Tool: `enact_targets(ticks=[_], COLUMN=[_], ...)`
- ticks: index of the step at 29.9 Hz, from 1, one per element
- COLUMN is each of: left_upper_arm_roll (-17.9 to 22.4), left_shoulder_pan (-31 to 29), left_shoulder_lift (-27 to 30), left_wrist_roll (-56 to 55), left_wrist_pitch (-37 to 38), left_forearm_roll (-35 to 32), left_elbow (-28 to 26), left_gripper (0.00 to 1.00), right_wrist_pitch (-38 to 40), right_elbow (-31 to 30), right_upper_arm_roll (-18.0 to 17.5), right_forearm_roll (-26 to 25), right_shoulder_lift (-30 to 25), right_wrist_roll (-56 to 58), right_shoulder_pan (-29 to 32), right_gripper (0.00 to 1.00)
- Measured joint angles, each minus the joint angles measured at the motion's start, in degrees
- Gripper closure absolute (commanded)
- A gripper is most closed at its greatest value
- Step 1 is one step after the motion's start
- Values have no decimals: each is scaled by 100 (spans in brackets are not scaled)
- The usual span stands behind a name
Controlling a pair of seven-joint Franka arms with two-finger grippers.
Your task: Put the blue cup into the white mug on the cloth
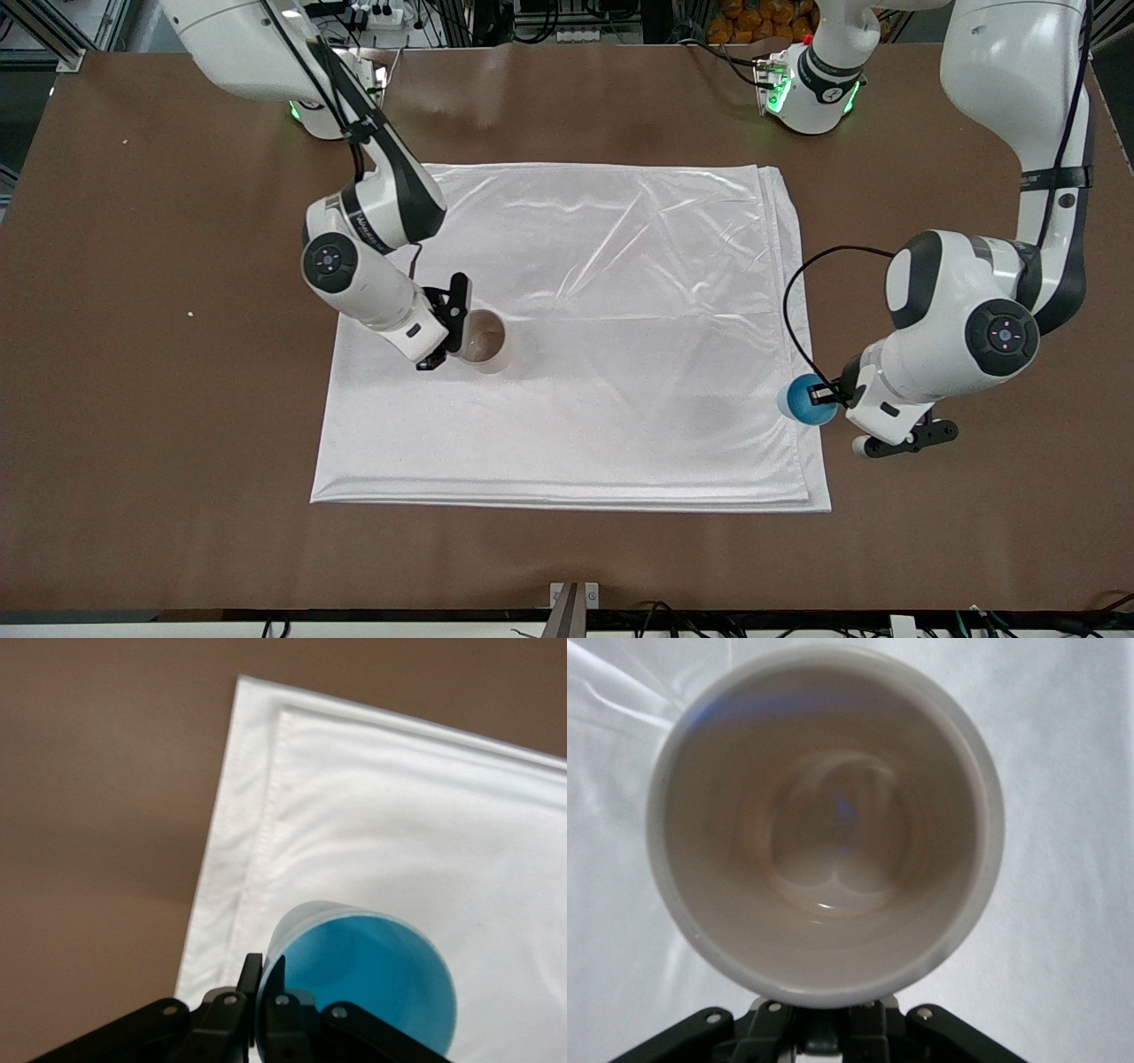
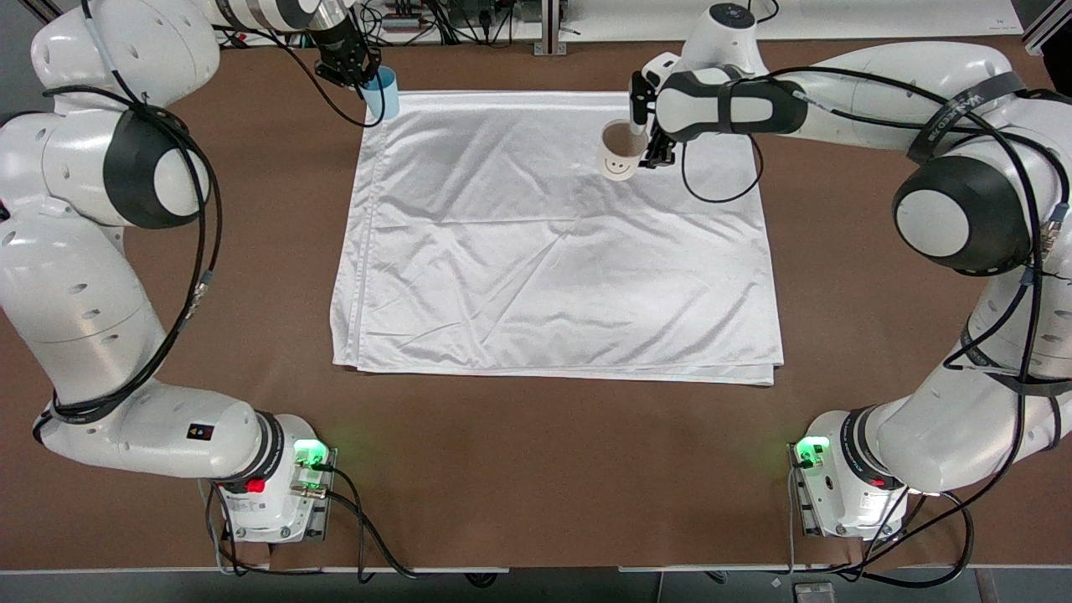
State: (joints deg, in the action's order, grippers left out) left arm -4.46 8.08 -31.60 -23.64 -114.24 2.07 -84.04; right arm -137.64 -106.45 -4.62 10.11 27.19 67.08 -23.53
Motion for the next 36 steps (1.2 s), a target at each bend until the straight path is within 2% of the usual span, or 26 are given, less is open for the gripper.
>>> enact_targets(ticks=[8, 12, 17, 24, 36], left_upper_arm_roll=[-523, -658, -690, -692, -690], left_shoulder_pan=[102, 294, 641, 1023, 1193], left_shoulder_lift=[0, 1, 0, 0, -1], left_wrist_roll=[-675, -1102, -1537, -1926, -2072], left_wrist_pitch=[3, 3, 3, 3, -5], left_forearm_roll=[0, 0, 0, 0, 0], left_elbow=[-5, -5, -5, -10, -11], left_gripper=[100, 100, 100, 100, 100], right_wrist_pitch=[-289, -313, -413, -621, -719], right_elbow=[-3, -3, -3, -3, -2], right_upper_arm_roll=[17, 21, 24, 24, 26], right_forearm_roll=[-75, -429, -651, -679, -682], right_shoulder_lift=[247, 298, 362, 483, 594], right_wrist_roll=[-573, -890, -1136, -1163, -1264], right_shoulder_pan=[-612, -764, -806, -886, -1005], right_gripper=[100, 100, 100, 100, 100])
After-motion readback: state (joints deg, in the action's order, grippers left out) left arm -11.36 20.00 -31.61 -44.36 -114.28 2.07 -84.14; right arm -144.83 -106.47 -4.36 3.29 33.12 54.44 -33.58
